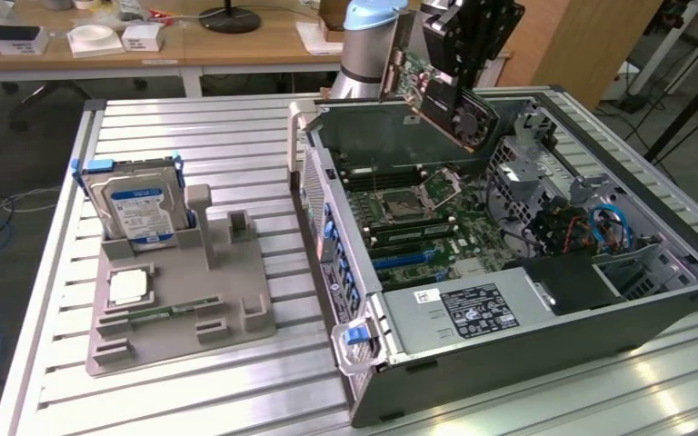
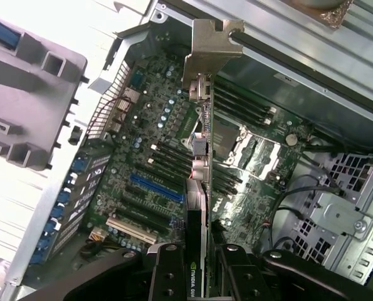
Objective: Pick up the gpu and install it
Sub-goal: 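Insert the gpu into the slot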
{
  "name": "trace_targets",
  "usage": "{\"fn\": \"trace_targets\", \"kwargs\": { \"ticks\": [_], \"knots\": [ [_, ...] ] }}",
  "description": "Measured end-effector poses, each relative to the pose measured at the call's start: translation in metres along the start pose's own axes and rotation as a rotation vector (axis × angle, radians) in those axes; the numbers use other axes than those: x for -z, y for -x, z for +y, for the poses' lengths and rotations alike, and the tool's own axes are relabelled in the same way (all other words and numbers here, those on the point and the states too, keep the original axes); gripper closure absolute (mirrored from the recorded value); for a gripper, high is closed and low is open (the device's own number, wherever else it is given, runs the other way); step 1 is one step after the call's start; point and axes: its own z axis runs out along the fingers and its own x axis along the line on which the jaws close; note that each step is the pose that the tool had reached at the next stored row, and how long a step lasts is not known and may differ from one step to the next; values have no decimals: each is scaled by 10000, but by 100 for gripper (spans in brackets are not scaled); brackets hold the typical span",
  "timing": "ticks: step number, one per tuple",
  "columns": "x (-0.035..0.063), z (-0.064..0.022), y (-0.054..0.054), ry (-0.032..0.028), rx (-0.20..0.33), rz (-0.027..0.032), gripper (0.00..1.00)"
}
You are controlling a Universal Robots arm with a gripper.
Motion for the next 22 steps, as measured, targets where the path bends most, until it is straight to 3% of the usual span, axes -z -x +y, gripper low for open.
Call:
{"fn": "trace_targets", "kwargs": {
  "ticks": [22],
  "knots": [
    [-10,3,1,55,1652,-18,74]
  ]
}}
